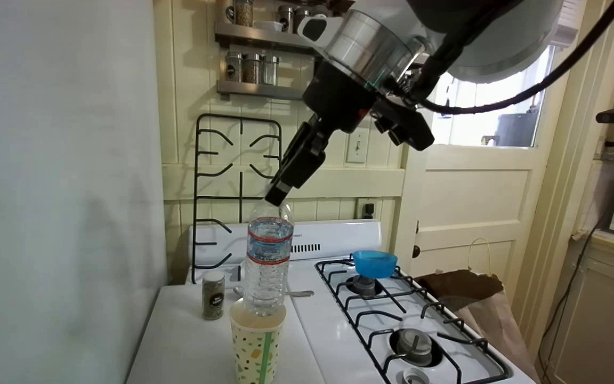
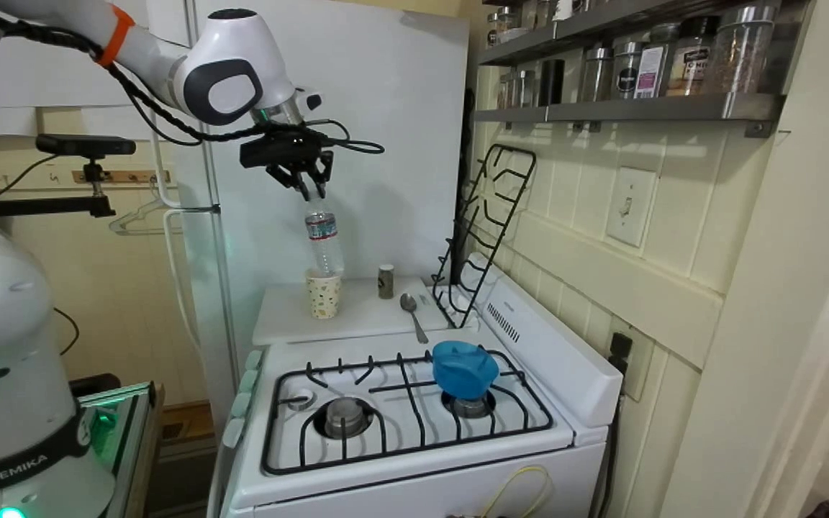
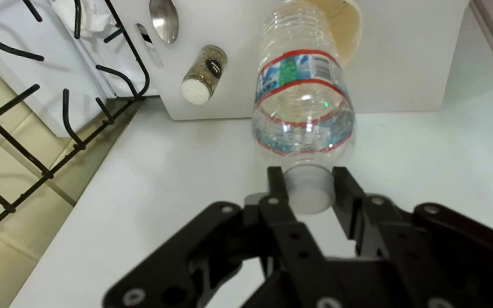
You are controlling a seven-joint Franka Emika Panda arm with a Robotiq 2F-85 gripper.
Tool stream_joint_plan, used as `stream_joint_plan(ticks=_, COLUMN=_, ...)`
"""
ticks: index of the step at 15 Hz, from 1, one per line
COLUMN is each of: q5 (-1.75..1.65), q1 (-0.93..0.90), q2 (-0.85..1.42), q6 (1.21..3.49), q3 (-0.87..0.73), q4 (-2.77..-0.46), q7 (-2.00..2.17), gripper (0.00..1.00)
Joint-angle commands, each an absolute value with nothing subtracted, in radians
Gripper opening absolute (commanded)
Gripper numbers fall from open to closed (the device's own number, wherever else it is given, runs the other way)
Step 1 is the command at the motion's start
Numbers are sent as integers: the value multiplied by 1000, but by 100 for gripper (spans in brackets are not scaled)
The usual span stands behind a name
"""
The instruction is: Put the water bottle in the coffee cup.
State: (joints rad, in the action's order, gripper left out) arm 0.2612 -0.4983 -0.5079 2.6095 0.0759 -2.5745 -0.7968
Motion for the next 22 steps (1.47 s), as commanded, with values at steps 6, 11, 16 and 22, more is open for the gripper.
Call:
stream_joint_plan(ticks=6, q5=229, q1=-511, q2=-500, q6=2610, q3=86, q4=-2572, q7=-764, gripper=8)
stream_joint_plan(ticks=11, q5=224, q1=-512, q2=-487, q6=2605, q3=94, q4=-2570, q7=-757, gripper=8)
stream_joint_plan(ticks=16, q5=240, q1=-514, q2=-452, q6=2588, q3=86, q4=-2568, q7=-761, gripper=8)
stream_joint_plan(ticks=22, q5=297, q1=-530, q2=-416, q6=2585, q3=63, q4=-2568, q7=-784, gripper=8)
